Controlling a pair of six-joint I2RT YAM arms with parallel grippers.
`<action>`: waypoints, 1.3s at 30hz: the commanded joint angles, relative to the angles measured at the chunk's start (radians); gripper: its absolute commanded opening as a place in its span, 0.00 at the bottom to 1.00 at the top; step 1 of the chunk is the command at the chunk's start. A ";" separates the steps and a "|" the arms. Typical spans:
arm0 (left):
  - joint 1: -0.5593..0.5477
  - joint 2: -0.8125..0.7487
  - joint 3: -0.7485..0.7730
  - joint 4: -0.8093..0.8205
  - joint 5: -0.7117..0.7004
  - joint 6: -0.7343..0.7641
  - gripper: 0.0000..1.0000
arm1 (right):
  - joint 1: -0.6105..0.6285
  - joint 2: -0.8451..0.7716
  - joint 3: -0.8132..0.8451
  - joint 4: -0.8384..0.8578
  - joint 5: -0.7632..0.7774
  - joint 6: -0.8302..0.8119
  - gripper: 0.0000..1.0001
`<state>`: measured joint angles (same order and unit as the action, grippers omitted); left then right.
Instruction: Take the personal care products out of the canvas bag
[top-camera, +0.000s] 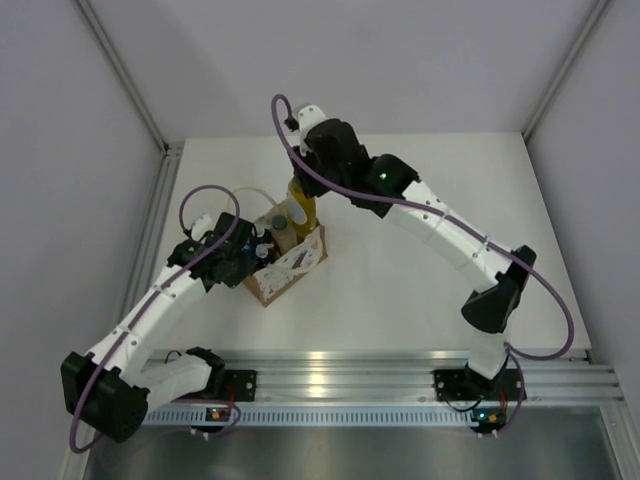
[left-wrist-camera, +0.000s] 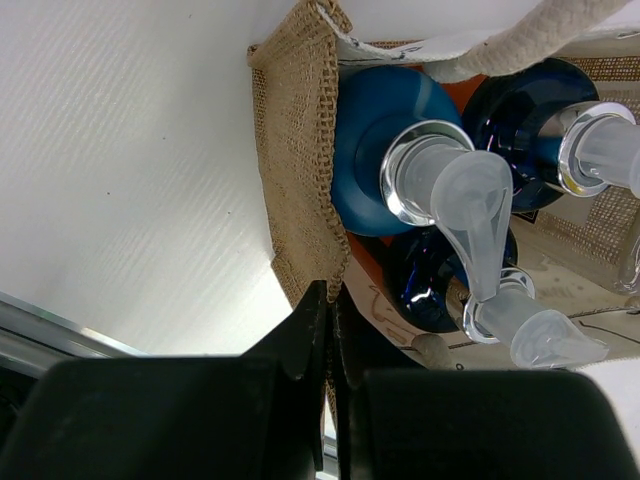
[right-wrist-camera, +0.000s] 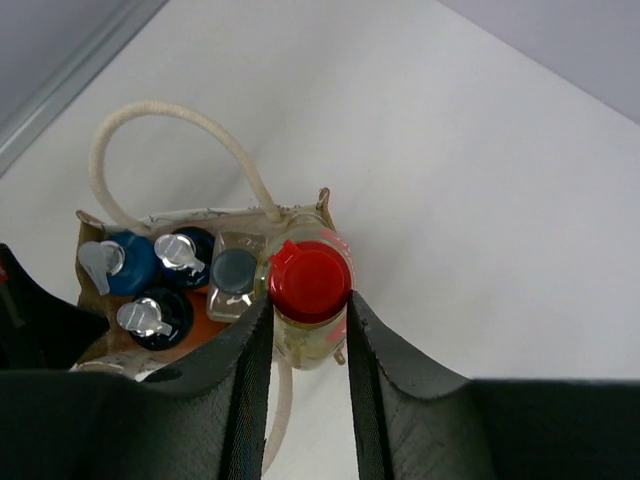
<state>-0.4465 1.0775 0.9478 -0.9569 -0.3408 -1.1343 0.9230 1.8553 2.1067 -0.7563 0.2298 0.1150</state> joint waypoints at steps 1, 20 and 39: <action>0.002 0.027 -0.020 -0.011 0.019 -0.002 0.00 | 0.020 -0.129 0.110 0.115 0.058 -0.017 0.00; 0.002 0.024 -0.026 -0.011 0.026 -0.001 0.00 | -0.039 -0.174 -0.005 0.115 0.043 0.023 0.01; 0.002 -0.001 -0.041 -0.011 0.043 0.004 0.00 | -0.024 0.094 -0.062 0.080 -0.101 0.063 0.57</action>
<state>-0.4458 1.0710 0.9382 -0.9428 -0.3321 -1.1343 0.8898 1.9190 2.0029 -0.6765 0.1455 0.1761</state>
